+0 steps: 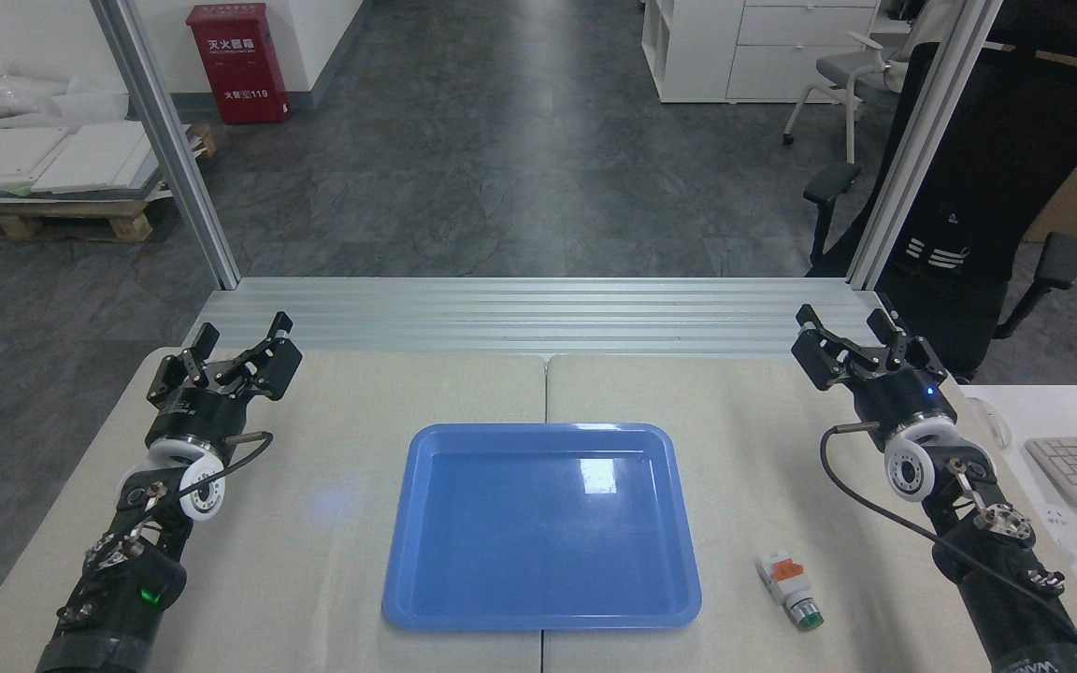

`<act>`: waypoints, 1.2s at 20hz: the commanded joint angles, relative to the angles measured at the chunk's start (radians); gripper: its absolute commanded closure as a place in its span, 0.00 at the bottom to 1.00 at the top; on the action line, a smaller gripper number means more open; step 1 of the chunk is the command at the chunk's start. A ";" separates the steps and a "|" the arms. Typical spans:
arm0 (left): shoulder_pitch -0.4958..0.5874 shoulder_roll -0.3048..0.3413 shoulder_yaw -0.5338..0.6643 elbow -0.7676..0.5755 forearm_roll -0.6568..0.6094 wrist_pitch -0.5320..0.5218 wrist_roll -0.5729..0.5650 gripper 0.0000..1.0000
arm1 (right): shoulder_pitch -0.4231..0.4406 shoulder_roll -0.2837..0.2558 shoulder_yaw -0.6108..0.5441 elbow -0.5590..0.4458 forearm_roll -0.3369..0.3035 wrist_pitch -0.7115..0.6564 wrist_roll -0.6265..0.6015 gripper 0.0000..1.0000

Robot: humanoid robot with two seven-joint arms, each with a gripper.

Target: Pick up switch part and place in tray

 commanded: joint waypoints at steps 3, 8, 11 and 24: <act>0.000 0.000 -0.001 0.000 -0.001 -0.001 0.000 0.00 | -0.002 -0.002 -0.003 -0.004 -0.005 0.001 0.009 0.02; 0.000 0.000 -0.001 0.000 -0.001 -0.001 0.000 0.00 | -0.002 -0.010 -0.005 -0.006 -0.005 -0.005 0.009 0.02; 0.000 0.000 -0.001 0.000 -0.001 -0.001 0.000 0.00 | -0.005 -0.014 -0.009 -0.004 -0.006 -0.007 0.010 0.02; 0.000 0.000 -0.001 0.000 -0.001 -0.001 0.000 0.00 | 0.131 -0.017 -0.075 -0.254 -0.005 0.014 0.143 0.03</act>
